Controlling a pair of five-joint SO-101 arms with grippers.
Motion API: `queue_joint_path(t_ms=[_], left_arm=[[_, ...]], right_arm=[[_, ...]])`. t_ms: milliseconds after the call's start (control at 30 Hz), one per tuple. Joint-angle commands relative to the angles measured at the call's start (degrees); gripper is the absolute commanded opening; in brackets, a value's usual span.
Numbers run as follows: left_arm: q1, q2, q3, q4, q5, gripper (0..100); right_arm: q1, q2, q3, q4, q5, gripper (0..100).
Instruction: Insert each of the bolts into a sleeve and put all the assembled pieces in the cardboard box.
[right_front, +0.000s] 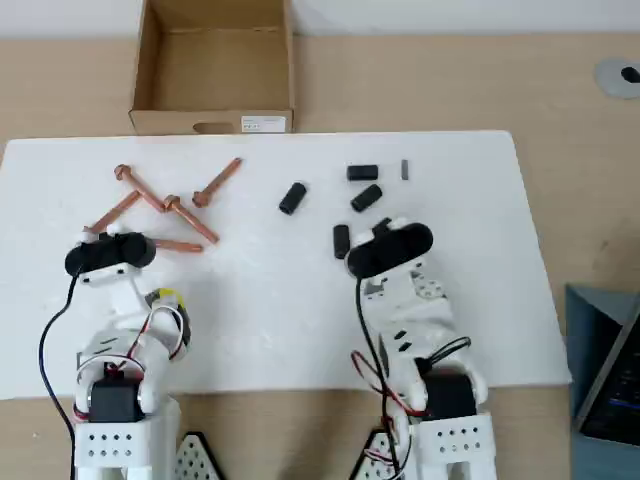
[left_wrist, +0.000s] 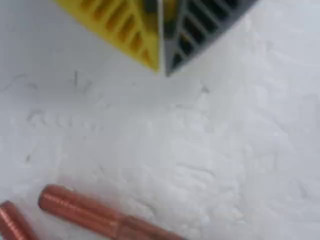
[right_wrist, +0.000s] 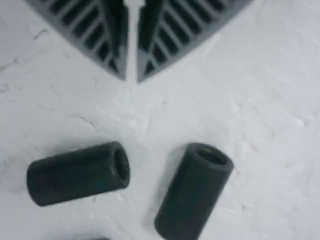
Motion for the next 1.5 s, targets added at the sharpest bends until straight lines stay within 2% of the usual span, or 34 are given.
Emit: queue_joint_path(t_ms=[0,300,600,900,1167,1267,1467], left_arm=[[-0.35,-0.48,-0.44,-1.14,0.26,0],[-0.88,-0.31,-2.29,-0.88,0.09,1],[-0.79,0.84,-13.54,-0.62,0.26,1],[-0.79,20.18,-26.29,0.09,0.0,1],[-0.88,41.45,-41.05,0.53,-0.18,1],[-1.23,47.6,-45.89,0.53,-3.43,1],[-7.47,57.54,-53.19,0.79,-8.18,1]], right_arm=[[-0.75,-1.45,-0.04,0.09,0.35,1.0],[-0.31,-1.45,-0.04,0.7,0.0,1.0],[3.38,-0.92,-15.6,14.24,0.09,1.2],[3.3,0.75,-25.63,19.69,0.35,1.2],[3.38,22.37,-40.4,20.66,0.0,1.2],[3.38,33.27,-49.45,23.47,0.0,1.2],[3.38,53.85,-67.03,31.3,0.35,1.2]])
